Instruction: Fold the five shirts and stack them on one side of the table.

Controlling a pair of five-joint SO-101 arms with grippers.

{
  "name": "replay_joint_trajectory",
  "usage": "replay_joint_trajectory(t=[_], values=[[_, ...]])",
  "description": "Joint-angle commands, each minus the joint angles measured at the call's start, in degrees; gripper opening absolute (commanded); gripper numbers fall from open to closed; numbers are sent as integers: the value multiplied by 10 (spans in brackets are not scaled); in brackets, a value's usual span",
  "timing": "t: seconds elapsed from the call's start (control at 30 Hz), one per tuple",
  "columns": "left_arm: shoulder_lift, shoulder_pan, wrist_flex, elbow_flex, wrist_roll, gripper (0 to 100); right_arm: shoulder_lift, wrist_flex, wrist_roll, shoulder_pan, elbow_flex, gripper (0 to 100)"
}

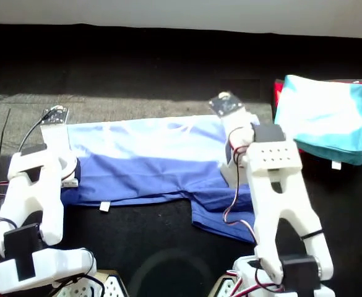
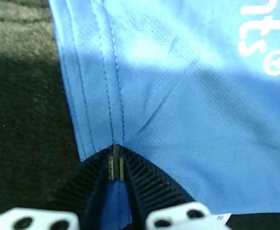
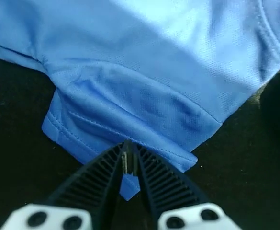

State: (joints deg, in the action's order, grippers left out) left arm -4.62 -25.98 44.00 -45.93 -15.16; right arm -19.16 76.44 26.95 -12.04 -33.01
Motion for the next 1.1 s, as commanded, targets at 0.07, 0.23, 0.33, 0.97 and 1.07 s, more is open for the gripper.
replay_joint_trajectory(t=[0.07,0.23,0.33,0.97,1.07], values=[[-1,-9,-31,-4,0,9,-61,-88,35,-27,-134,45],[-1,-8,-31,-4,0,9,-61,-94,37,-67,-147,185],[0,-8,-32,-4,0,9,-60,-101,37,-79,-152,183],[0,-8,-32,-4,0,9,-65,-217,72,-87,-259,62],[0,-8,-32,-4,0,9,-65,-230,72,-82,-255,9]])
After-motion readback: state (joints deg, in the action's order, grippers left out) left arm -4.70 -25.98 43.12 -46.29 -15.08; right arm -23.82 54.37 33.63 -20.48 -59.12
